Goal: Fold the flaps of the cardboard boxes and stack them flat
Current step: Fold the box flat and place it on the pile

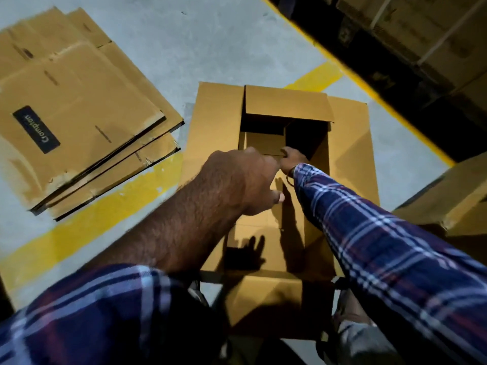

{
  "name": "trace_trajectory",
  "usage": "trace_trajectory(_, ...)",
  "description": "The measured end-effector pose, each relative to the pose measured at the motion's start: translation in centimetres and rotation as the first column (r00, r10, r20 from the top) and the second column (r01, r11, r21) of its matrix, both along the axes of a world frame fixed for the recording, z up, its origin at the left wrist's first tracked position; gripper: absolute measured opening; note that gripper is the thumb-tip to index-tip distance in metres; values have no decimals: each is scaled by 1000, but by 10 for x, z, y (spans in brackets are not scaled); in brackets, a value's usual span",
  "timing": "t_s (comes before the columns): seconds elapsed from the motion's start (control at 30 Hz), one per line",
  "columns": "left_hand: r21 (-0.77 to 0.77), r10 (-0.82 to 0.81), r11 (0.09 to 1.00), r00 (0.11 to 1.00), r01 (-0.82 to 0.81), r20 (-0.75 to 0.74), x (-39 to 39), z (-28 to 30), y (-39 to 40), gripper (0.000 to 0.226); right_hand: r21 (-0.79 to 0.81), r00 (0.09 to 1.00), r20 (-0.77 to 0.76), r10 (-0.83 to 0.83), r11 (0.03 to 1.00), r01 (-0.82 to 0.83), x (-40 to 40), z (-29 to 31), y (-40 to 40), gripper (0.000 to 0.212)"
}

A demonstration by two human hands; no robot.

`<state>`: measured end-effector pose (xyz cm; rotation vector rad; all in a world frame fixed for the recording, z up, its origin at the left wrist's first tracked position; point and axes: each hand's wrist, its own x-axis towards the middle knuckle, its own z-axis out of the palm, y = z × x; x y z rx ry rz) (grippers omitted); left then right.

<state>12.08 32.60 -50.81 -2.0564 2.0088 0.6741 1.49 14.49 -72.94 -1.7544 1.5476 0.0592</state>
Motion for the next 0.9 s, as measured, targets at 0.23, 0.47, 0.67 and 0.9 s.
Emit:
trace_trajectory(0.23, -37, -4, 999, 1000, 5, 15, 11, -12, -3, 57, -428, 994, 108, 0, 903, 46, 21, -2, -54, 45)
trace_trajectory(0.47, -36, -6, 999, 999, 5, -47, 24, -10, -6, 53, -764, 994, 18, 106, 643, -55, 50, 41, -99, 60)
trace_trajectory(0.67, 83, -2, 997, 997, 8, -72, 37, -10, -5, 57, -526, 954, -241, 180, 802, -284, 71, 40, -152, 94)
trace_trajectory(0.9, 149, 47, 988, 989, -26, -143, 31, -11, -6, 60, -210, 902, -335, 272, 912, -353, 67, 11, -180, 105)
